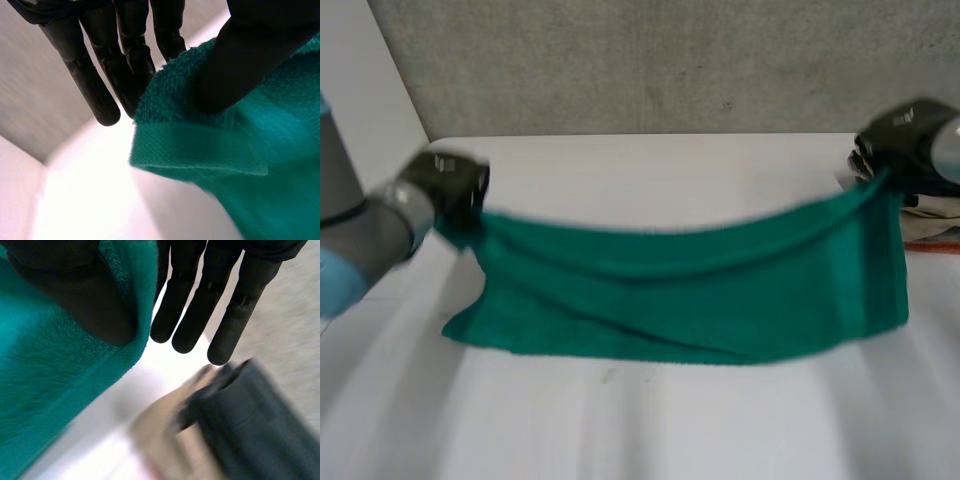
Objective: Fold the laundry.
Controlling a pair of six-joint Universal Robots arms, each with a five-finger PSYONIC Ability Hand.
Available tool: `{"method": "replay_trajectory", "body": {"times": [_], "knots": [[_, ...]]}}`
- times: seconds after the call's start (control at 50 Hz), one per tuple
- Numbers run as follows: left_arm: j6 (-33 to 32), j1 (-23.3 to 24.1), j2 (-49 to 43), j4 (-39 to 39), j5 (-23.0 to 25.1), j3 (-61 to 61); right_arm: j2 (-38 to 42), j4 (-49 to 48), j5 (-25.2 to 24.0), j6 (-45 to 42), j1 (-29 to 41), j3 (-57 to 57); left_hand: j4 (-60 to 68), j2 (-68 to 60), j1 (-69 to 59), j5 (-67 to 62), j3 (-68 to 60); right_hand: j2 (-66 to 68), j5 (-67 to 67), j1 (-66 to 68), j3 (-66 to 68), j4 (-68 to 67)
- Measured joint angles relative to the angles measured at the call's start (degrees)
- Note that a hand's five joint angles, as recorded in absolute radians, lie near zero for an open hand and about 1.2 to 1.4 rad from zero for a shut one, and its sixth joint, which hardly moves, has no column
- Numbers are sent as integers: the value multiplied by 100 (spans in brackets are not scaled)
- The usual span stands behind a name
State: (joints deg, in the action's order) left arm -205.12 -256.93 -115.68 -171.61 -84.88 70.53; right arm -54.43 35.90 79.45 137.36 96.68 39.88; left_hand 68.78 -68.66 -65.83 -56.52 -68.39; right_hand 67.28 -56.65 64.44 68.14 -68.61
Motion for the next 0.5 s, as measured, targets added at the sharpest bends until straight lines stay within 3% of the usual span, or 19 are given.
{"method": "replay_trajectory", "body": {"times": [0.08,0.14,0.24,0.34,0.5], "knots": [[165,90,-399,-1079,-105,-1151,555,-1281,509,455,274,-1107,0,-1,0,0,0,0,-1,0,0,0],[509,99,-487,-2378,-150,-1750,727,-2516,747,894,401,-1695,0,-1,0,0,0,0,1,0,0,-1],[1101,40,-485,-4064,-176,-2012,599,-4163,886,1475,476,-1740,0,-1,0,0,0,0,-1,0,0,-1],[1364,-18,-589,-4424,-173,-1900,382,-4791,871,1687,487,-1277,0,-1,0,0,0,0,-5,0,0,-1],[1371,-46,-777,-4045,-92,-1162,382,-4554,780,1667,526,-500,0,-4,0,0,0,0,-18,0,0,-1]]}}
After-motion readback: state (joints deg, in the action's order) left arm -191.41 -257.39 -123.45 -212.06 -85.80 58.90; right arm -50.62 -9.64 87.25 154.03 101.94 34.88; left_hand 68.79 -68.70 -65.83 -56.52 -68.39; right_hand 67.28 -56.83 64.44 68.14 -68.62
